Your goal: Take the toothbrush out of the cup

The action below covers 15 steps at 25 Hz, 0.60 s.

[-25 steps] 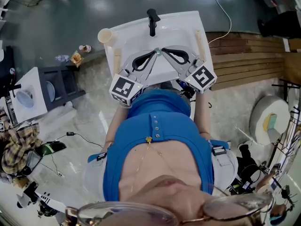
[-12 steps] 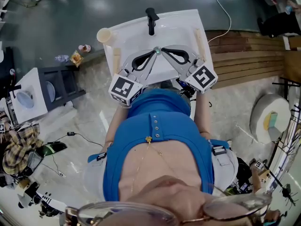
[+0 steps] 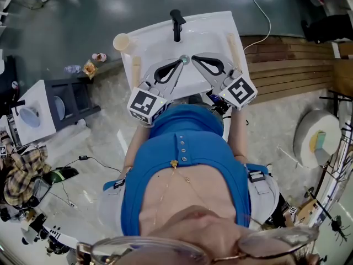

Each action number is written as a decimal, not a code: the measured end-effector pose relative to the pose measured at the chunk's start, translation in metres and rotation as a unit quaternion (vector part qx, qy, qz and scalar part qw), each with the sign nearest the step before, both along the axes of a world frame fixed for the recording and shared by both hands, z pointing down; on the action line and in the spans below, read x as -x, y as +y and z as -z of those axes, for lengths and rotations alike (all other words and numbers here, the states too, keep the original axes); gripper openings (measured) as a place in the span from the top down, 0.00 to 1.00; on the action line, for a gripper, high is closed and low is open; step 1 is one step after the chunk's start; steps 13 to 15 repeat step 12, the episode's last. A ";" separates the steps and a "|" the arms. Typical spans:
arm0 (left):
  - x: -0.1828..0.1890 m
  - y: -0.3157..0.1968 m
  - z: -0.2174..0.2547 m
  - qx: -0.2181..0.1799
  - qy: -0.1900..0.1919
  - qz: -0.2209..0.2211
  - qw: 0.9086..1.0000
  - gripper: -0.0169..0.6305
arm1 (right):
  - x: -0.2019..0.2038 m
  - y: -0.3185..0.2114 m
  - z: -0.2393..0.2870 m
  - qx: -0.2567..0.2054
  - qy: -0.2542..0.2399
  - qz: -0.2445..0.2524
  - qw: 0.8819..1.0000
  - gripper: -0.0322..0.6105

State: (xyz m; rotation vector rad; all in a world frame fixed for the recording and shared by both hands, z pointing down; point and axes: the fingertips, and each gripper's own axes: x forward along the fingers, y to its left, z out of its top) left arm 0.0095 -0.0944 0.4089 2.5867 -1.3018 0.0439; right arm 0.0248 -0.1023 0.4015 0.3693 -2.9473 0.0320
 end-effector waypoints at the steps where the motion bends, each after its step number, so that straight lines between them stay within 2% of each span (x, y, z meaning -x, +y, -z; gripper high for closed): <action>1: 0.000 0.000 0.001 0.001 -0.001 0.001 1.000 0.97 | -0.001 0.000 0.000 -0.001 0.000 -0.001 1.000 0.95; 15: 0.000 0.000 0.000 0.001 0.000 -0.003 1.000 0.97 | -0.002 -0.001 -0.001 -0.001 0.006 -0.002 1.000 0.95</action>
